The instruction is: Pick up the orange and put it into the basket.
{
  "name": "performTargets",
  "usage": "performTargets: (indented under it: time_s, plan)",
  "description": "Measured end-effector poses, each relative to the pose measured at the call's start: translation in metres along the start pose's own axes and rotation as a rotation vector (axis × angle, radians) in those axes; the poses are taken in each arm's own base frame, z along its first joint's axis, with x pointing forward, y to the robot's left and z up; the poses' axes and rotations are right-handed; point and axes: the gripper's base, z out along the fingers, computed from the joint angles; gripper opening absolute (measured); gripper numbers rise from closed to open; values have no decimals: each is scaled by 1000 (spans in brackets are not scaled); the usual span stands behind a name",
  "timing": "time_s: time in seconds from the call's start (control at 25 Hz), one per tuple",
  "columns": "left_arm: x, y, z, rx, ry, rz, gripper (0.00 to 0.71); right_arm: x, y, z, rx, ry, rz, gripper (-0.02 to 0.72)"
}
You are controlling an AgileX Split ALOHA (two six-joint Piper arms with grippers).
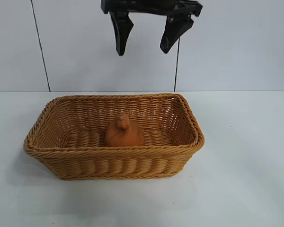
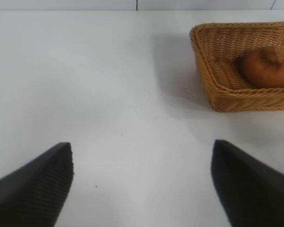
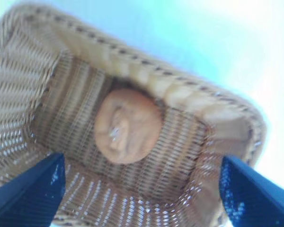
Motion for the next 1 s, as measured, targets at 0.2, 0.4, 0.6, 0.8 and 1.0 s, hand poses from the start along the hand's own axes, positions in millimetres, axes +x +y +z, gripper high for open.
performTargets:
  time_s: [0.2, 0.4, 0.6, 0.8, 1.0]
  plan:
    - [0, 0, 0, 0, 0, 0, 573, -1, -42, 1, 76, 4, 61, 610]
    - [0, 0, 0, 0, 0, 0, 573, 6, -130, -2, 190, 12, 218, 610]
    - [0, 0, 0, 0, 0, 0, 573, 29, -214, -12, 267, 21, 394, 610]
    - [0, 0, 0, 0, 0, 0, 573, 49, -260, -20, 270, 17, 522, 610]
    - [0, 0, 0, 0, 0, 0, 573, 62, -260, -10, 232, 73, 523, 610]
